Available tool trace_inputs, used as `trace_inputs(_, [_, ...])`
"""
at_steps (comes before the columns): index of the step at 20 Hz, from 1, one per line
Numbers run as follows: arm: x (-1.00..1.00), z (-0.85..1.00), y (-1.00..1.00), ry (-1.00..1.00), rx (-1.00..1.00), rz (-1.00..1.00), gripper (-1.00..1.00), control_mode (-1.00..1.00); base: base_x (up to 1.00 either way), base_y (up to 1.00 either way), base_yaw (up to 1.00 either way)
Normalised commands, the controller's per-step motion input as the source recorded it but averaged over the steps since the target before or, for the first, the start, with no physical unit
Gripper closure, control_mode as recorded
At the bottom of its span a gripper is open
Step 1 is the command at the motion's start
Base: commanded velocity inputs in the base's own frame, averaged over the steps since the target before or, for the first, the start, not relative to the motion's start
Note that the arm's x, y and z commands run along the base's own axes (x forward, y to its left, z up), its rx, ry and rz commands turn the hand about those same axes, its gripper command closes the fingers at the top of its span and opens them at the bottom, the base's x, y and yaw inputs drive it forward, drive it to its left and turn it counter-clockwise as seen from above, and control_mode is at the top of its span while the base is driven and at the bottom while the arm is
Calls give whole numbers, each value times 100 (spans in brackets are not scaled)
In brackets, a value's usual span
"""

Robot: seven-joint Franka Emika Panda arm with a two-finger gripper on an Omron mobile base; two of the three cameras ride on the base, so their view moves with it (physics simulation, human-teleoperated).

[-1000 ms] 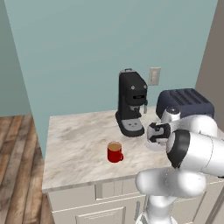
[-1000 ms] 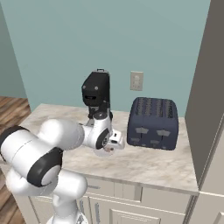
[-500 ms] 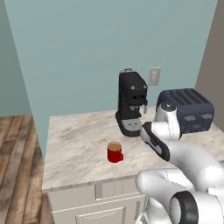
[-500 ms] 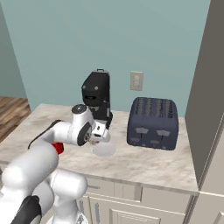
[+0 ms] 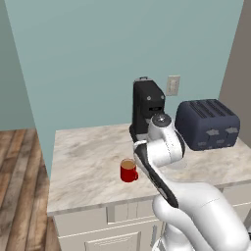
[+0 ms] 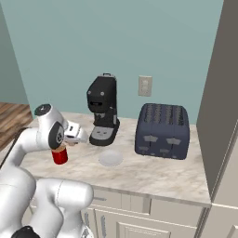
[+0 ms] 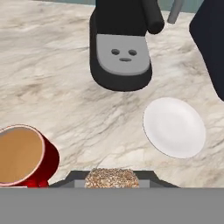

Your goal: Take a sugar cube from the saucer and place it inside the coffee. Then, grab milk from the fridge and place it next to the coffee on the counter to sweeten the coffee.

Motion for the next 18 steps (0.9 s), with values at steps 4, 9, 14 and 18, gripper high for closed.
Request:
trace_inputs(4, [-7, 47, 87, 4, -4, 1, 100, -100, 0, 0, 0])
trace_inputs(9, [0, 14, 62, 13, -2, 4, 100, -100, 0, 0, 0])
trace_inputs(14, [0, -17, 26, 1, -1, 8, 100, -100, 0, 0, 0])
trace_inputs(18, [10, -37, 2, 1, -1, 4, 100, -100, 0, 0, 0])
